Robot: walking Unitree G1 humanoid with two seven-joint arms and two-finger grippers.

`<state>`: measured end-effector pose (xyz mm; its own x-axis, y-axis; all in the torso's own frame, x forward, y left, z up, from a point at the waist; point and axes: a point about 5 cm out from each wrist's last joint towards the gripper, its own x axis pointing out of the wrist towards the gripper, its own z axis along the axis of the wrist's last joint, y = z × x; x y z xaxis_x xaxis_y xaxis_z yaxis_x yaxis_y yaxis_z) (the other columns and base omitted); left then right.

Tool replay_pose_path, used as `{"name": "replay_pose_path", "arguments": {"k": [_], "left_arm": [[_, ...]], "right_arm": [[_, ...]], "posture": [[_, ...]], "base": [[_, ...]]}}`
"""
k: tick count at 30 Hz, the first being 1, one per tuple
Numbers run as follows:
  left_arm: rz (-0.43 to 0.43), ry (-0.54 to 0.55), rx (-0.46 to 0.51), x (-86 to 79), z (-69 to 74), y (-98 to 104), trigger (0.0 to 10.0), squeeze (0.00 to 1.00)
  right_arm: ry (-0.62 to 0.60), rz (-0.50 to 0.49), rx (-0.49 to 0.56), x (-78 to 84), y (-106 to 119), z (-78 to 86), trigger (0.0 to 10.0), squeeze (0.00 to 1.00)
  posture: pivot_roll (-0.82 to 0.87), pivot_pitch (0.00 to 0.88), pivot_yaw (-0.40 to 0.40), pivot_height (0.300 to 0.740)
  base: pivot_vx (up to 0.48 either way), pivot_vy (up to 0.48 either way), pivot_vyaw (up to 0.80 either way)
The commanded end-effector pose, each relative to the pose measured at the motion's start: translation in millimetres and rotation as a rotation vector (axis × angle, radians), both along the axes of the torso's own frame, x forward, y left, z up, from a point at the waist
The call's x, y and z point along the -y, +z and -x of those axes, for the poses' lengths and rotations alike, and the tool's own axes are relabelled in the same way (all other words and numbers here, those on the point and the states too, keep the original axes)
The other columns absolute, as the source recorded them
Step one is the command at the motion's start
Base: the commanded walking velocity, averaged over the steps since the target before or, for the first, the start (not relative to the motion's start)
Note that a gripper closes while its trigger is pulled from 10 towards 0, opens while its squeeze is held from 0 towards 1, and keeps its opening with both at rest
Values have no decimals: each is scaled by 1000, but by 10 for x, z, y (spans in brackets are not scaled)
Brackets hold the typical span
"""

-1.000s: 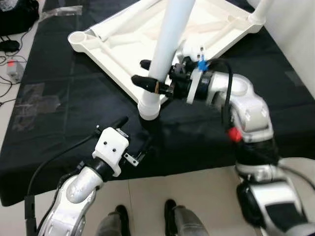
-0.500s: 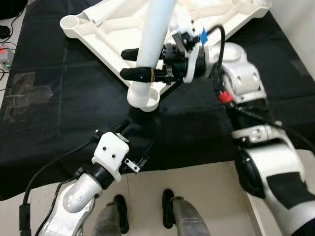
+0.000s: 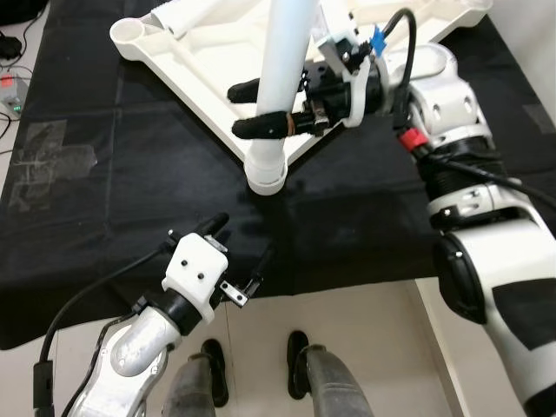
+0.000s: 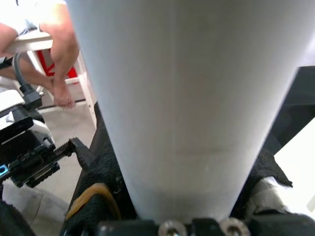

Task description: Building children table

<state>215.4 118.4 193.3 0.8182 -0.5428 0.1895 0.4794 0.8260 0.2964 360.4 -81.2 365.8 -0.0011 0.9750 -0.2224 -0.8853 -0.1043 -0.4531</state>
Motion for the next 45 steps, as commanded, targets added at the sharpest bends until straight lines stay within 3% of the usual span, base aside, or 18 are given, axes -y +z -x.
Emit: {"name": "replay_pose_path", "arguments": {"k": [1, 10, 18, 45], "left_arm": [[-2, -10, -27, 15, 35, -43, 10000, 0], [-4, -10, -25, 18, 30, -43, 10000, 0], [-4, -6, -19, 23, 12, -32, 10000, 0], [-5, -6, -13, 25, -2, -29, 10000, 0]], "right_arm": [[-11, 94, -17, 29, -113, -32, 10000, 0], [-12, 116, -10, 16, -115, -45, 10000, 0], [-13, 192, -59, -118, -337, -89, 10000, 0], [-62, 195, -100, -153, -451, -134, 10000, 0]], "posture": [[41, 398, -58, 740], [39, 393, -60, 740], [33, 396, -67, 740], [23, 397, -66, 740]], "base": [[0, 0, 0], [0, 0, 0], [0, 0, 0], [0, 0, 0]]}}
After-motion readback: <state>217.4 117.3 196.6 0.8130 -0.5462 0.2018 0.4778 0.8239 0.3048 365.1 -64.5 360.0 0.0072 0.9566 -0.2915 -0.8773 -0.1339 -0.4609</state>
